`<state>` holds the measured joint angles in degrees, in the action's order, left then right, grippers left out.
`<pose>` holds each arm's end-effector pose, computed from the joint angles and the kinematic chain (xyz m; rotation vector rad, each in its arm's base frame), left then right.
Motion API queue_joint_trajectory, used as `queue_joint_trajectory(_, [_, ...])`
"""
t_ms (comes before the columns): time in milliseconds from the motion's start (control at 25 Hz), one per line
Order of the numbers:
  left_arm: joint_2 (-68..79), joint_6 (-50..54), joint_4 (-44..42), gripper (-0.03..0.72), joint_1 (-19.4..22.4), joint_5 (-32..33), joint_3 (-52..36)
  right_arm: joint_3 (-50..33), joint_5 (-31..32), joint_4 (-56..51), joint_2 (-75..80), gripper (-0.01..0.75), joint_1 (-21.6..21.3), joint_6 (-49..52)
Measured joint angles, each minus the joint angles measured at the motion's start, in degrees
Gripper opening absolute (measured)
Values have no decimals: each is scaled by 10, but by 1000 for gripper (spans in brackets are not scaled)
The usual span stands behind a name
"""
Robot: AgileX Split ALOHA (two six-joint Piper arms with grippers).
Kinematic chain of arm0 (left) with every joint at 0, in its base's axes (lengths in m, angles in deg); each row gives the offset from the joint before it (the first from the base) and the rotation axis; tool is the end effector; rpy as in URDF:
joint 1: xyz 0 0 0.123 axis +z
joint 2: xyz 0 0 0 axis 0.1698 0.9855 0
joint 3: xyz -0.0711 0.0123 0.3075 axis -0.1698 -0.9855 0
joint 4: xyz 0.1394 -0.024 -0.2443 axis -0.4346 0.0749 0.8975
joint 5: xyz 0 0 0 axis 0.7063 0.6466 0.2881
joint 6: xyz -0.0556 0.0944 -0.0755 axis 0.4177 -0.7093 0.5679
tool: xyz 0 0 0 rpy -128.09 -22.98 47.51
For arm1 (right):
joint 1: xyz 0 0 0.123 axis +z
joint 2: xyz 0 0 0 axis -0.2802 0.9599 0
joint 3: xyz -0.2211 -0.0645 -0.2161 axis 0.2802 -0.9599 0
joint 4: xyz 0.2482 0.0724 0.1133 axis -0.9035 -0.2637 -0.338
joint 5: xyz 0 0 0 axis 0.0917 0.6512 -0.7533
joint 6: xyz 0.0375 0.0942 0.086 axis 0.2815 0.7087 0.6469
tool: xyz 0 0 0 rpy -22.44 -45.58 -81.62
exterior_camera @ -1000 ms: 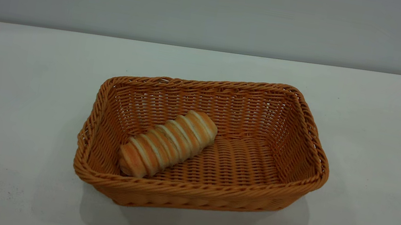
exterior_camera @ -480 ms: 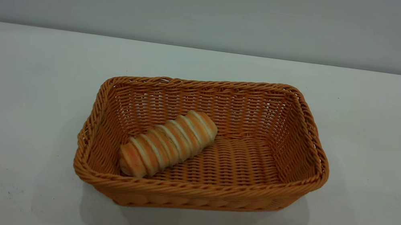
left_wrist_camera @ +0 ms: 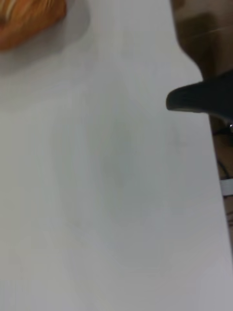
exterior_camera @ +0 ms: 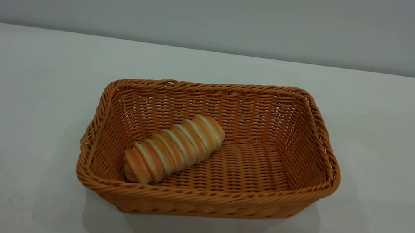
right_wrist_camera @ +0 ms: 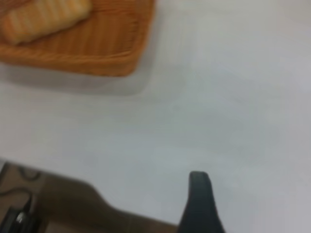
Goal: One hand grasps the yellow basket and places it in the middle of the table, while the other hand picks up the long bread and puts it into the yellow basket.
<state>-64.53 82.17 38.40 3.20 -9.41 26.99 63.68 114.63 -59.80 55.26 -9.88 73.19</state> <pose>0.0384 0.0007 0.2581 0.1259 2.2110 -0.0119 0.0333 0.0178 0.2583 -0.2305 2.2152 0.1546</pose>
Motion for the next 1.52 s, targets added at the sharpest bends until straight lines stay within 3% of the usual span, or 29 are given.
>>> queue_joint_trajectory(200, [-6,0,0,571,48,0,0,0,1,-1,0,568,-41,0])
queue_joint_trajectory(1520, [-64,0,0,571,48,4,0,0,1,-1,0,568,-41,0])
